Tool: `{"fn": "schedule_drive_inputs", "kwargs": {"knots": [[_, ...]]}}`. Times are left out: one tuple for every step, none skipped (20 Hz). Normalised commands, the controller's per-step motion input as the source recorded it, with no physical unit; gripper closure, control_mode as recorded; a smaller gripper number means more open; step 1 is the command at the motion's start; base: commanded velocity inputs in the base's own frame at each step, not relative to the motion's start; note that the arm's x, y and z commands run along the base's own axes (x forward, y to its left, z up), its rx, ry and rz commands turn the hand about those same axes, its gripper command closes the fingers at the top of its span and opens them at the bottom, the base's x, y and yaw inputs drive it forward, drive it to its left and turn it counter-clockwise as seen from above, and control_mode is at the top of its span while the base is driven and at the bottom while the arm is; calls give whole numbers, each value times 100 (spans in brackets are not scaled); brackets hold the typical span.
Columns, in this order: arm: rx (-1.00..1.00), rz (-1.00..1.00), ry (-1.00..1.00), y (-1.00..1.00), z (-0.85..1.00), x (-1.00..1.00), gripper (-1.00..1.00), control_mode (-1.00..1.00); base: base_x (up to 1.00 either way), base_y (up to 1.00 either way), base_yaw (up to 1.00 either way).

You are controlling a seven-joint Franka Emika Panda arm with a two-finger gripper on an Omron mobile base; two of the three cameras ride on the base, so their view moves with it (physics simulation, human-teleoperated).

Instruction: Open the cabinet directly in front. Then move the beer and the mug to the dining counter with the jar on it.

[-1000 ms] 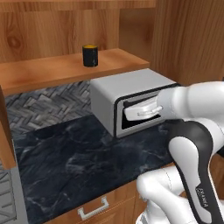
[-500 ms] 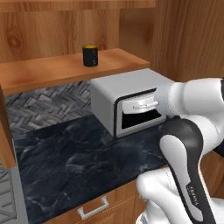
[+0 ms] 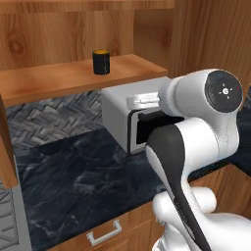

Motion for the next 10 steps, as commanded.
{"fn": "schedule_drive_inputs", "kwargs": {"knots": [[-17,-30,3,-15,15,0,-100,-100,0,0,0],[-17,-25,0,-21,9,0,-100,-100,0,0,0],[-13,-18,0,-25,7,6,-100,-100,0,0,0],[-8,-12,0,-36,7,12,-100,-100,0,0,0],[-5,-7,0,-43,12,19,-100,-100,0,0,0],[-3,-1,0,-40,16,18,-100,-100,0,0,0],[0,0,0,-42,13,19,-100,-100,0,0,0],[0,2,0,-30,11,4,-100,-100,0,0,0],[0,6,-5,-9,1,0,-100,-100,0,0,0],[0,0,0,0,0,0,-100,-100,0,0,0]]}}
